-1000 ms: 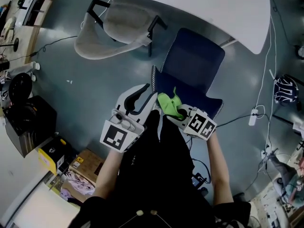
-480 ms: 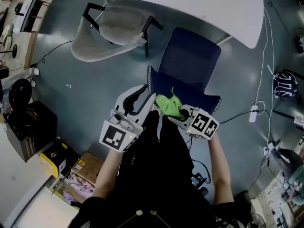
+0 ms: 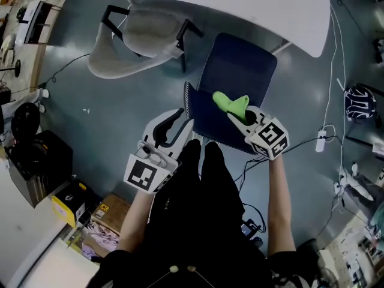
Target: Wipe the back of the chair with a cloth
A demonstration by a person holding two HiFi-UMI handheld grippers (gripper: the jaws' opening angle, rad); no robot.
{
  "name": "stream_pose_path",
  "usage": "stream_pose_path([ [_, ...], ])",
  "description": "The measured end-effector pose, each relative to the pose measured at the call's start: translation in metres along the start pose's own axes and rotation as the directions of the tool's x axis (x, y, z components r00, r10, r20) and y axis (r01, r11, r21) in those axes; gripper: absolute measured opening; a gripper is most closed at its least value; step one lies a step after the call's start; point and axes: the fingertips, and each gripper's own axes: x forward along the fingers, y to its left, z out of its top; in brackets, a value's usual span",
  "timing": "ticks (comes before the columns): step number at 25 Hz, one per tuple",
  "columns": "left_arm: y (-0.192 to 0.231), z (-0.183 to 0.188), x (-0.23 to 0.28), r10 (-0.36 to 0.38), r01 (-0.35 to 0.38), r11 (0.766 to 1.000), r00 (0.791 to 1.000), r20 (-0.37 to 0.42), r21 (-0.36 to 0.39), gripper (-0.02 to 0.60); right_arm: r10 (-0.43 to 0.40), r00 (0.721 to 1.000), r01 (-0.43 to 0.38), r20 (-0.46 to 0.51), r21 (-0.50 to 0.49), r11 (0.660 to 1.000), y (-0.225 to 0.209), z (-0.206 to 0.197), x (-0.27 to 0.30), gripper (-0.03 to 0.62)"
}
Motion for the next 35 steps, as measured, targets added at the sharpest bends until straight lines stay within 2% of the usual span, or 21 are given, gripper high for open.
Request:
stream_pose_path([
  [4,0.006,-0.005,-0.004,0.027,-0.027,1.000,1.000,-0.013,-0.004,0.101,-0.144,0.989,0.145,-0.028,0.031,0.989,-0.055,-0.019,0.024,0.018],
  [7,0.015,-0.008,-0.009,0.054,-0.055,0.999,0.998,-0.023,-0.003,0.101,-0.179,0.982,0.182,-0.058,0.061,0.981,-0.080,-0.033,0.049,0.018],
  [11,0.026,-0.011,-0.014,0.093,-0.094,0.996,0.995,-0.033,-0.005,0.101,-0.173,0.976,0.185,-0.133,0.084,0.979,-0.101,-0.056,0.084,0.018],
  [17,0.037,-0.024,-0.018,0.137,-0.139,0.990,0.989,-0.062,-0.021,0.101,-0.148,0.952,0.194,-0.268,0.152,0.969,-0.125,-0.110,0.136,0.018],
  [21,0.049,-0.036,-0.012,0.155,-0.157,0.987,0.985,-0.072,-0.023,0.100,-0.113,0.938,0.169,-0.329,0.146,0.975,-0.131,-0.137,0.155,0.018],
  [30,0.077,-0.064,0.014,0.147,-0.151,0.988,0.985,-0.092,-0.036,0.098,-0.089,0.917,0.158,-0.388,0.148,0.976,-0.149,-0.172,0.183,0.018],
  [35,0.077,-0.084,0.020,0.145,-0.152,0.986,0.983,-0.110,-0.064,0.097,-0.016,0.884,0.083,-0.468,0.122,0.989,-0.140,-0.209,0.204,0.018],
])
